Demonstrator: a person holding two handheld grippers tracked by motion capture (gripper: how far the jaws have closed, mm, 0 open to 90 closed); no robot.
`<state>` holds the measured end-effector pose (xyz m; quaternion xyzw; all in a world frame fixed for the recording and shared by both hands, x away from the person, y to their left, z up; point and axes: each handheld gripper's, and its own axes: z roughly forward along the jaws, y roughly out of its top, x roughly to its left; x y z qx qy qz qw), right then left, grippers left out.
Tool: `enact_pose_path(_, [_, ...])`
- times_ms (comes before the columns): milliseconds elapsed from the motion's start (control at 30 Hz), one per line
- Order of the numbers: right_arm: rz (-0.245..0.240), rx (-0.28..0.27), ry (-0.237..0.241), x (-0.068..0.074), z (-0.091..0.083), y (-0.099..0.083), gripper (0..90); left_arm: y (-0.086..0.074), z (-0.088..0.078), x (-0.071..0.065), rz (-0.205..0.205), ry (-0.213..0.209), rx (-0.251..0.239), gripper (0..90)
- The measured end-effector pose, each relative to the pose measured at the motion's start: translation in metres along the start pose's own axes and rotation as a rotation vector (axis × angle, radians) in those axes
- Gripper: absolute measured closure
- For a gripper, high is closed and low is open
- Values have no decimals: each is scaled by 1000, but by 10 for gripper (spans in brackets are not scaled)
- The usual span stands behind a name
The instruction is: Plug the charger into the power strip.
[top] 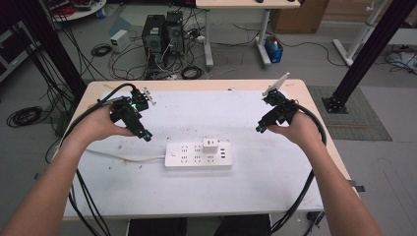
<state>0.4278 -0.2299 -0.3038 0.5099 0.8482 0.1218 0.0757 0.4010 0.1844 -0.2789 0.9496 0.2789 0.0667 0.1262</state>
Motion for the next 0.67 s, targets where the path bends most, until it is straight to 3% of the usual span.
enact_pose_path(667, [-25, -17, -11, -4, -3, -6, 194, 6, 1, -4, 6, 10, 7, 168])
